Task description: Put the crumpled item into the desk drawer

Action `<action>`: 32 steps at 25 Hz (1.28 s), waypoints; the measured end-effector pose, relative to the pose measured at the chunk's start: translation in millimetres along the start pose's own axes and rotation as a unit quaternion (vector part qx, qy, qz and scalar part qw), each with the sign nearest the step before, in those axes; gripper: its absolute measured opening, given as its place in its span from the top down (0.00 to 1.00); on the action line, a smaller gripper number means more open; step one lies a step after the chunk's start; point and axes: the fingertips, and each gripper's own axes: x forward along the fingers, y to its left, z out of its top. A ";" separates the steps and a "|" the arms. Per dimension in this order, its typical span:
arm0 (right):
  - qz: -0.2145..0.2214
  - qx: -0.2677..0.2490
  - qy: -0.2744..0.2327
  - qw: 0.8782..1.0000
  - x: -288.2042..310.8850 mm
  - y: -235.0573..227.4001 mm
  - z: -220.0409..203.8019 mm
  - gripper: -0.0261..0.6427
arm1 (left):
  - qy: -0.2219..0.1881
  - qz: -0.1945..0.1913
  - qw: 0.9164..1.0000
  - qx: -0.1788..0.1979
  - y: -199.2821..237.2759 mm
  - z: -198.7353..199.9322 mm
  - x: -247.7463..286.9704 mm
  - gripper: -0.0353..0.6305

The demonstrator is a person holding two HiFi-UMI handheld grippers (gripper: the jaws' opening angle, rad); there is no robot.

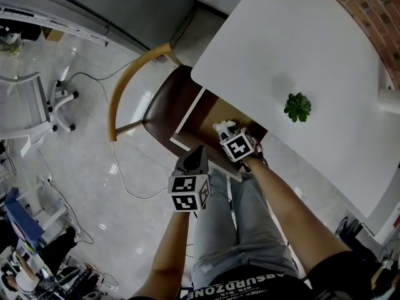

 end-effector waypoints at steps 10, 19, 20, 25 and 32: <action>0.007 0.013 -0.027 1.000 -14.3 8.6 2.7 0.81 | -0.009 0.003 1.000 -0.001 -2.6 0.1 -7.2 0.94; 0.007 0.031 -0.065 0.997 -35.8 12.6 5.3 0.83 | -0.016 0.008 1.000 -0.005 -4.3 -2.6 -12.3 0.94; 0.007 0.034 -0.068 0.997 -38.7 13.0 5.0 0.84 | -0.017 0.008 1.000 -0.005 -4.7 -2.9 -12.6 0.94; 0.015 0.046 -0.086 0.995 -55.9 20.2 5.0 0.86 | -0.019 0.012 1.000 -0.008 -6.1 -4.1 -17.0 0.94; 0.023 0.054 -0.118 0.991 -82.1 31.8 3.3 0.92 | -0.024 0.010 1.000 -0.009 -13.9 -3.5 -20.9 0.94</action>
